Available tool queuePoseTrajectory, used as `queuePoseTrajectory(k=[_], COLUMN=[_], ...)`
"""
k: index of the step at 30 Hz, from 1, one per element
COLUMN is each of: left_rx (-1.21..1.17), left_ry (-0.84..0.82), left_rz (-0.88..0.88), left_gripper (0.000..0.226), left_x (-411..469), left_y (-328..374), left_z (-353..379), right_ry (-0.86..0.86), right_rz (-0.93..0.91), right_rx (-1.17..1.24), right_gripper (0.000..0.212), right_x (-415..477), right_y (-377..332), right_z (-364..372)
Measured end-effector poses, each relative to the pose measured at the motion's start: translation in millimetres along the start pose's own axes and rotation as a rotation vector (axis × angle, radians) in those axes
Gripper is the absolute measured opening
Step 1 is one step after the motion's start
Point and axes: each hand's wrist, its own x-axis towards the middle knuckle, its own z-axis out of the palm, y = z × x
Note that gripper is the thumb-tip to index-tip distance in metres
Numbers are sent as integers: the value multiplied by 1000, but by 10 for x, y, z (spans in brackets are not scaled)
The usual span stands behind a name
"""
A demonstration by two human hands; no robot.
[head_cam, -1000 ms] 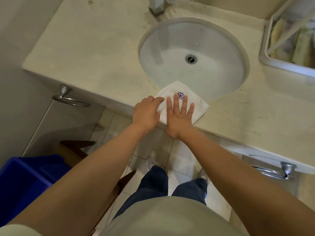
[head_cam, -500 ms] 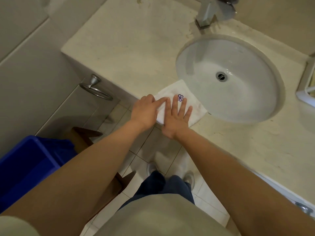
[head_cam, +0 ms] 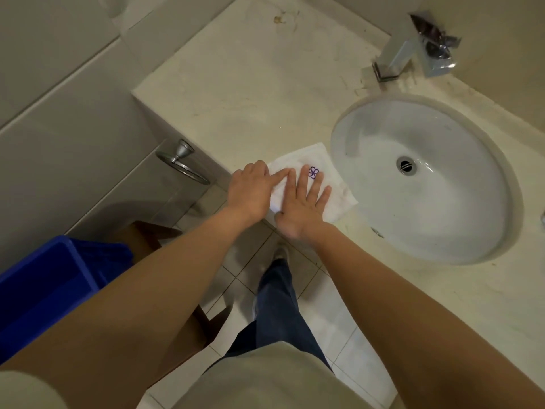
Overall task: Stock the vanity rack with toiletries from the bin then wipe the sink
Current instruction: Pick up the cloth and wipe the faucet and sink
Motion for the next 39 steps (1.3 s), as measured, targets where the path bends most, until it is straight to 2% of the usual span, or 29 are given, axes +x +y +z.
queuePoseTrajectory(k=[22,31,39], left_rx=[64,109,146], left_ry=[-16,-53,-33], left_rz=[120,359,459], left_gripper=[56,51,54], left_x=[1637,2442,2955], left_y=[-308,-399,-396], left_z=[-431,-674,-785], right_ry=[-25,25,67], right_rz=[183,354,425], right_rx=[172,310,363], right_gripper=[90,91,93], right_x=[1158,1630,1972], right_y=[-154,-223,-191], right_z=[-994,-1353,-1589])
